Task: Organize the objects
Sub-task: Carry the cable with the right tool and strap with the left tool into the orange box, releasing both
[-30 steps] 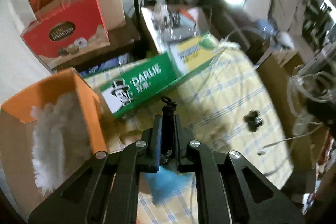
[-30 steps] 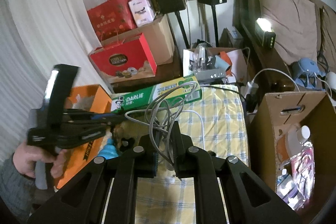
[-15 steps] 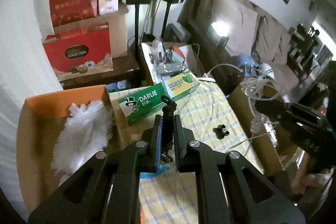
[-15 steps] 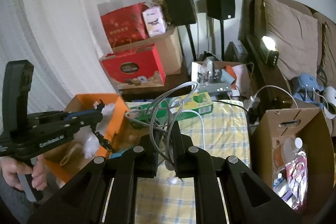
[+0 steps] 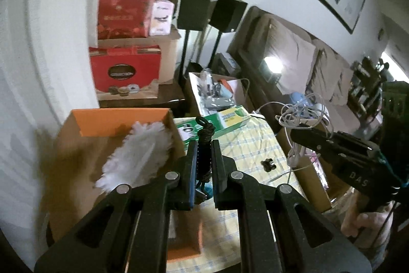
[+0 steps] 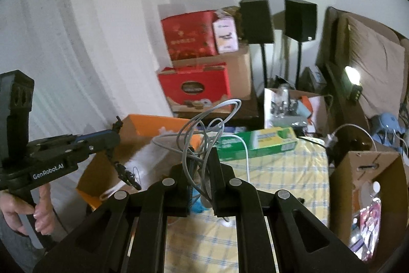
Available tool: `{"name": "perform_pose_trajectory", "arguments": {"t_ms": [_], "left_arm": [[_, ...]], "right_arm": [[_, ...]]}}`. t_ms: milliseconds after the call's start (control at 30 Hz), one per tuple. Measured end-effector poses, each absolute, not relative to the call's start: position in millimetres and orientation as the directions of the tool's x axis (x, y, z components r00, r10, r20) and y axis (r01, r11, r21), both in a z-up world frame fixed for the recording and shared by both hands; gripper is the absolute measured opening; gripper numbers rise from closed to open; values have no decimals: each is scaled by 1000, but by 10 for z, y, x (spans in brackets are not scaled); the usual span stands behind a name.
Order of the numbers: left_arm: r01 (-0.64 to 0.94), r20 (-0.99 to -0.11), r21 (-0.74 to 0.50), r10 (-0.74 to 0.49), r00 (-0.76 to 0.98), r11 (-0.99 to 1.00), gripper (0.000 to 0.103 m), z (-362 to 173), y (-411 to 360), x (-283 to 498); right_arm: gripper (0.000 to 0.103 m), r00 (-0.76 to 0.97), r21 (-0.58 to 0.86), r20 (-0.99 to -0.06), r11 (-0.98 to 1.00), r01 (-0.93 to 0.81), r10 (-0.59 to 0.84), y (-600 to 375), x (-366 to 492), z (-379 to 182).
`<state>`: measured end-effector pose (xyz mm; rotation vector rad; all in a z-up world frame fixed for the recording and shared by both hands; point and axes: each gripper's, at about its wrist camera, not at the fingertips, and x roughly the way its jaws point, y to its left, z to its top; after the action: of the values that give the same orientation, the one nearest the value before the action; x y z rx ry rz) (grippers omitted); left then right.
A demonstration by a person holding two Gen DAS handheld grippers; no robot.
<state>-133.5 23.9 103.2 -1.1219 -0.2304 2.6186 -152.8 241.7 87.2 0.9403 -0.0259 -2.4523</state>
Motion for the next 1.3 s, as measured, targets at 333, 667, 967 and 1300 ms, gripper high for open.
{"name": "perform_pose_trajectory", "arguments": {"t_ms": [333, 667, 967, 1300], "left_arm": [[-95, -681, -258, 251, -687, -961, 9, 915, -410, -1061], [-23, -700, -259, 204, -685, -966, 9, 718, -920, -967], [14, -728, -266, 191, -659, -964, 9, 395, -1136, -1006], [64, -757, -240, 146, -637, -969, 9, 109, -1332, -1184]], "right_arm": [[9, -585, 204, -614, -823, 531, -530, 1756, -1377, 862], [9, -519, 220, -636, -779, 587, -571, 1155, -1307, 669], [9, -453, 252, -660, -744, 619, -600, 758, -1310, 374], [10, -378, 295, -706, -733, 613, -600, 443, -1375, -146]]}}
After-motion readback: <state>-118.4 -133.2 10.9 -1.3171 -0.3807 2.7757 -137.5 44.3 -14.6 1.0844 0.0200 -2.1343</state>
